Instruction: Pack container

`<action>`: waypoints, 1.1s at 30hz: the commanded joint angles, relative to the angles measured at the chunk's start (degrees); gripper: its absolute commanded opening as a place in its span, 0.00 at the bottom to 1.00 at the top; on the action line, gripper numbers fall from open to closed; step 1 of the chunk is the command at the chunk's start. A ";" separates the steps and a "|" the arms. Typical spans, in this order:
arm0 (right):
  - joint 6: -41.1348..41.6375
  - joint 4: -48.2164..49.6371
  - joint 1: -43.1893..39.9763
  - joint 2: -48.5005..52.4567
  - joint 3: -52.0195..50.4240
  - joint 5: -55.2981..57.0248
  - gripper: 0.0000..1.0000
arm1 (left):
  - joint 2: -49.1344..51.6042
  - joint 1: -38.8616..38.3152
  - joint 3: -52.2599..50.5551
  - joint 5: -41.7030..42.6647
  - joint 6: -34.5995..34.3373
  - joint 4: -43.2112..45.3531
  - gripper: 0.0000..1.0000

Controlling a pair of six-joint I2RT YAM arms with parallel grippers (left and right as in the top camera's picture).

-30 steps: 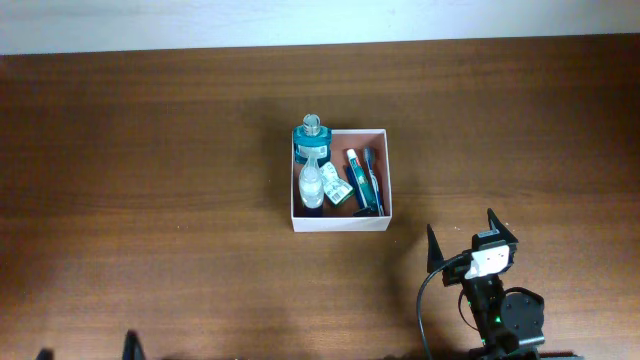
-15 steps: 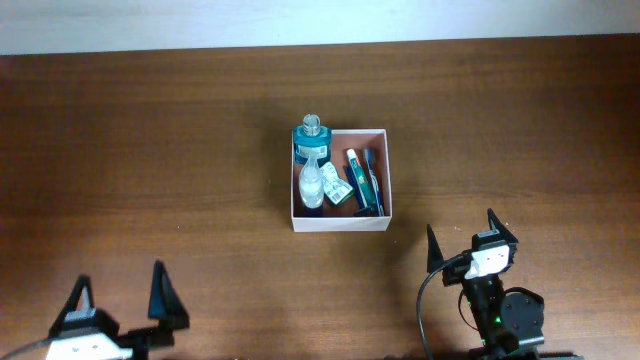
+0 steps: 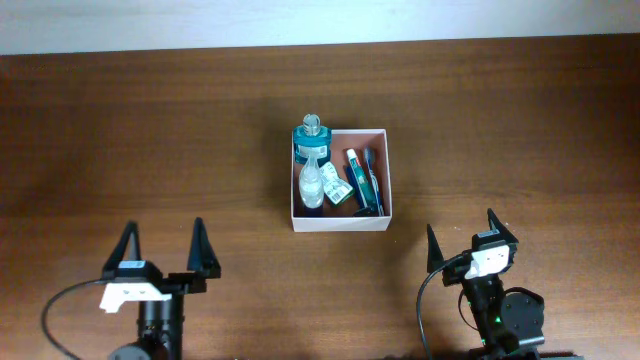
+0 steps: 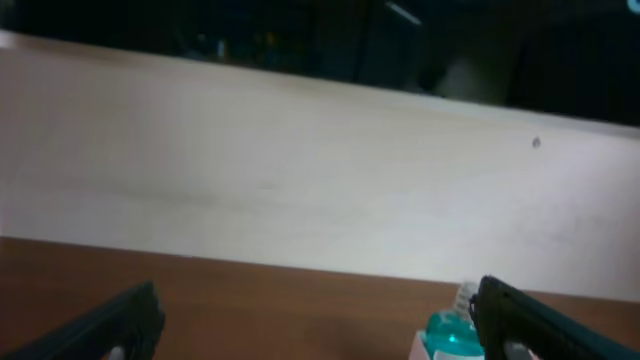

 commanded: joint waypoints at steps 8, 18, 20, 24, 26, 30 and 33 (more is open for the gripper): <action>0.04 -0.33 -0.48 -0.55 -0.26 0.50 0.98 | -0.50 1.46 -8.72 1.75 0.57 2.47 0.99; 0.04 -0.33 -0.48 -0.55 -0.26 0.50 0.98 | -0.50 4.85 -12.00 1.49 0.57 2.38 0.99; 0.02 -0.35 -0.48 -0.55 -0.26 0.50 0.99 | -0.50 4.87 -12.61 1.49 0.55 2.38 0.99; 0.04 -0.33 -0.48 -0.55 -0.26 0.50 0.98 | -0.50 4.85 -12.90 1.51 0.55 0.94 0.99; 0.04 -0.33 -0.48 -0.55 -0.26 0.50 0.98 | -0.50 4.85 -12.90 1.51 0.55 0.44 0.99; 0.04 -0.33 -0.48 -0.55 -0.26 0.50 0.98 | -0.50 4.85 -12.90 1.51 0.57 -2.54 0.99; 0.04 -0.33 -0.48 -0.55 -0.26 0.50 0.98 | -0.50 4.85 -12.90 1.55 0.55 -3.37 1.00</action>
